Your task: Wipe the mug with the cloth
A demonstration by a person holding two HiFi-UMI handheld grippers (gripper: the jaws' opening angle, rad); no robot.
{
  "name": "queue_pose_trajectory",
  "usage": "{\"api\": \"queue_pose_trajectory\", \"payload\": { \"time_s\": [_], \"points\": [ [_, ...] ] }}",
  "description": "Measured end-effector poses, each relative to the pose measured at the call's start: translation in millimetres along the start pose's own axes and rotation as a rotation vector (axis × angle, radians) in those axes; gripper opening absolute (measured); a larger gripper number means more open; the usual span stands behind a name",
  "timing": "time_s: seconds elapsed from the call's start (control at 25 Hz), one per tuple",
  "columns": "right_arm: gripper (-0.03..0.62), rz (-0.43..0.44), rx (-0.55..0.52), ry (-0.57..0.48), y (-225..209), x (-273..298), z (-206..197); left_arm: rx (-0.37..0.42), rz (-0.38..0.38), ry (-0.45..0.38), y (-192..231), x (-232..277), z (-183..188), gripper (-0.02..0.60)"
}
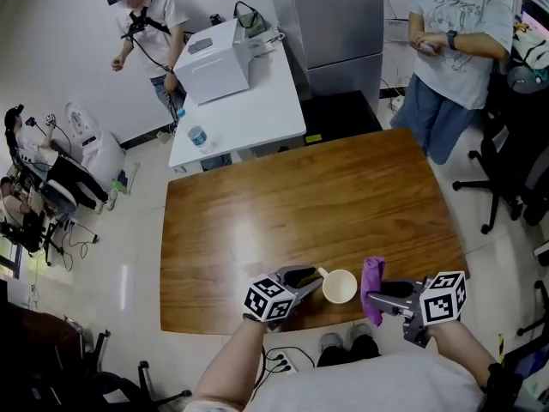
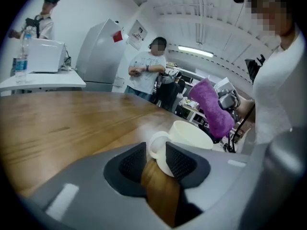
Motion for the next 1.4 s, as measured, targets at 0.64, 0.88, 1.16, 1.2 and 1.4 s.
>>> {"api": "queue_pose_trajectory", "payload": {
  "time_s": [0.64, 0.88, 1.16, 1.2, 1.4],
  "points": [
    [0.129, -0.015, -0.003, 0.036, -44, 18, 30, -0.039, -0.029, -0.024, 9, 21, 5, 0.043],
    [0.129, 0.025, -0.006, 0.039, -70, 49, 56, -0.066, -0.028, -0.031, 10, 23, 4, 0.043],
    [0.129, 0.093, -0.005, 0.069, -78, 86, 68, -0.105, -0.025, -0.053, 12, 25, 7, 0.044],
    [0.129, 0.101, 0.003, 0.077, -80, 91, 66, -0.111, -0.024, -0.058, 14, 25, 8, 0.045],
    [0.129, 0.142, 0.078, 0.106, -88, 106, 52, -0.148, -0.017, -0.086, 20, 23, 10, 0.047]
  ]
}}
Point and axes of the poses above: the fingertips, and each gripper's own axes: x forward along the fingers, y to its left, z out of its top, the point moved 2 cm from there along -x, backward along the fingers, and after that the axes turned 5 degrees about -x, right-handed, at the moved point
